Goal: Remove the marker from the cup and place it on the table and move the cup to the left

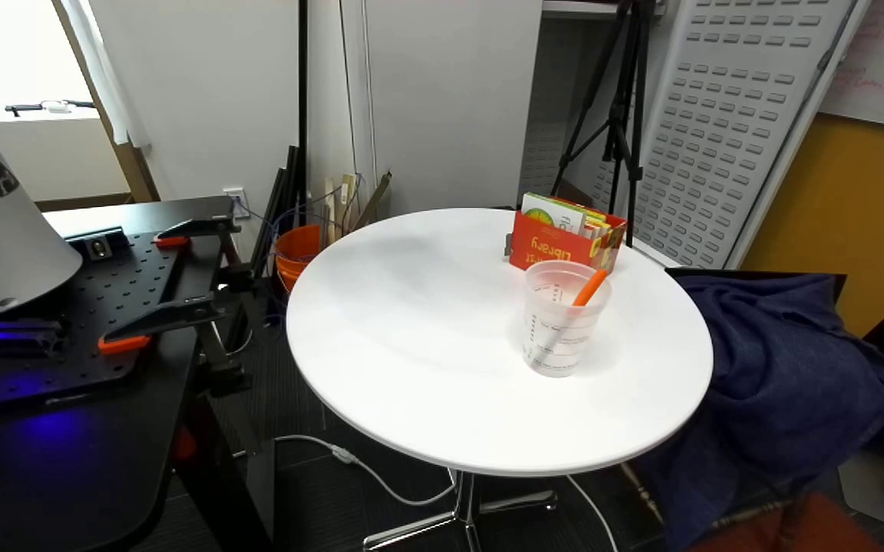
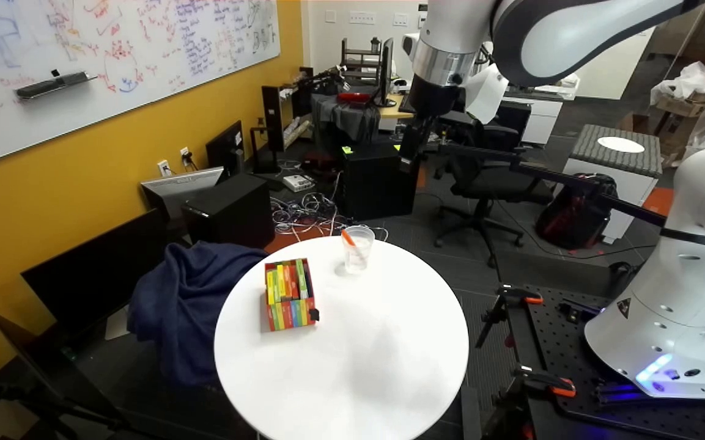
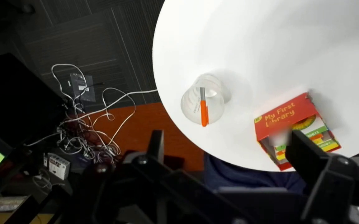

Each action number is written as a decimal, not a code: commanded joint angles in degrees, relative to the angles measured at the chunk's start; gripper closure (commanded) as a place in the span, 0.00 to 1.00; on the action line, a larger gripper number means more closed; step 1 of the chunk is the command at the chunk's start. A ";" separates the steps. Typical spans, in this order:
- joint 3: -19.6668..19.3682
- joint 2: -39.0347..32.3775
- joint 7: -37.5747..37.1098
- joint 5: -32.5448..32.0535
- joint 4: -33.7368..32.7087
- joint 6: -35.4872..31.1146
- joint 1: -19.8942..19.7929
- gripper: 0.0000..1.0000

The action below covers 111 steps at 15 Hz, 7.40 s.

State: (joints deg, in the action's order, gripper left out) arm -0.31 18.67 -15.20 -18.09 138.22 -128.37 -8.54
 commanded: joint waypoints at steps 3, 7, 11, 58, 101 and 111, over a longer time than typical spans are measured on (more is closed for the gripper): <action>-1.71 -2.34 -0.10 -5.67 4.06 -14.29 -2.85 0.00; -3.87 -6.48 3.04 -5.78 4.86 -23.53 -3.79 0.00; -7.05 -10.88 11.71 0.26 4.79 -29.44 -2.47 0.00; -1.83 -44.64 35.35 16.22 -11.78 -38.49 -8.35 0.22; 3.68 -53.59 36.97 11.55 -15.73 -49.11 -13.84 1.00; 5.29 -49.03 35.60 8.12 -7.77 -60.76 -16.31 0.96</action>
State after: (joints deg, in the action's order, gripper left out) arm 2.89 -33.86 21.20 -7.19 125.84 -185.38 -22.21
